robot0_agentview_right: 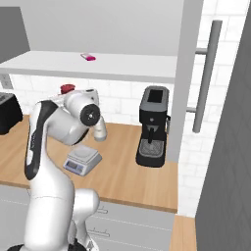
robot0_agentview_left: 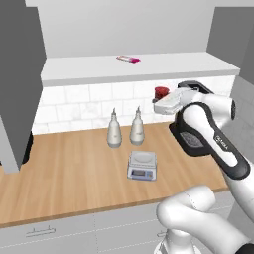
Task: Pick the yogurt and place it on the digital scale for weighing, and close the cabinet.
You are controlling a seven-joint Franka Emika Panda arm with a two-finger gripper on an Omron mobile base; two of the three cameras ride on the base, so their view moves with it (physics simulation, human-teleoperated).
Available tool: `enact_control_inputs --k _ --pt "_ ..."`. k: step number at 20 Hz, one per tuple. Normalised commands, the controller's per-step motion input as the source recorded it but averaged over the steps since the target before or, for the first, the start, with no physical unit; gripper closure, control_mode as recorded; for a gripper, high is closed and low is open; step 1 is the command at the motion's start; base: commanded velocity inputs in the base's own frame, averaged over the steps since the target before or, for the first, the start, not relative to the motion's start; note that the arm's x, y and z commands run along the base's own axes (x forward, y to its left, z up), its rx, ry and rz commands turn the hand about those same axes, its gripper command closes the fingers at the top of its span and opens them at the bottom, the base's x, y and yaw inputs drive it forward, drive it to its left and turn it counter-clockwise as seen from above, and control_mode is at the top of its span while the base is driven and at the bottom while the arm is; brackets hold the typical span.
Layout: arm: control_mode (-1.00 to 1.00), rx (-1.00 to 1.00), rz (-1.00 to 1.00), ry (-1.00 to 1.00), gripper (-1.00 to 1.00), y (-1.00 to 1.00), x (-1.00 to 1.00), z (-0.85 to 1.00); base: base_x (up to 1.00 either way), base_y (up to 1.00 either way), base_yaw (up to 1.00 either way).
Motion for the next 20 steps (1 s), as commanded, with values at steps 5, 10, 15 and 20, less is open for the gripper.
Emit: enact_control_inputs --k 5,10,15,20 --pt "-1.0 0.0 0.28 0.0 1.0 -0.01 0.0 -0.75 0.0 0.0 0.0" --pt "-1.0 -0.01 0.25 0.11 1.0 -0.01 0.03 -0.59 0.0 0.0 0.0" --pt "-1.0 0.0 0.21 0.05 1.0 -0.08 0.12 -0.63 0.0 0.0 0.0" --pt "-1.0 0.0 0.1 0.0 1.0 -0.08 0.22 -0.57 0.0 0.0 0.0"
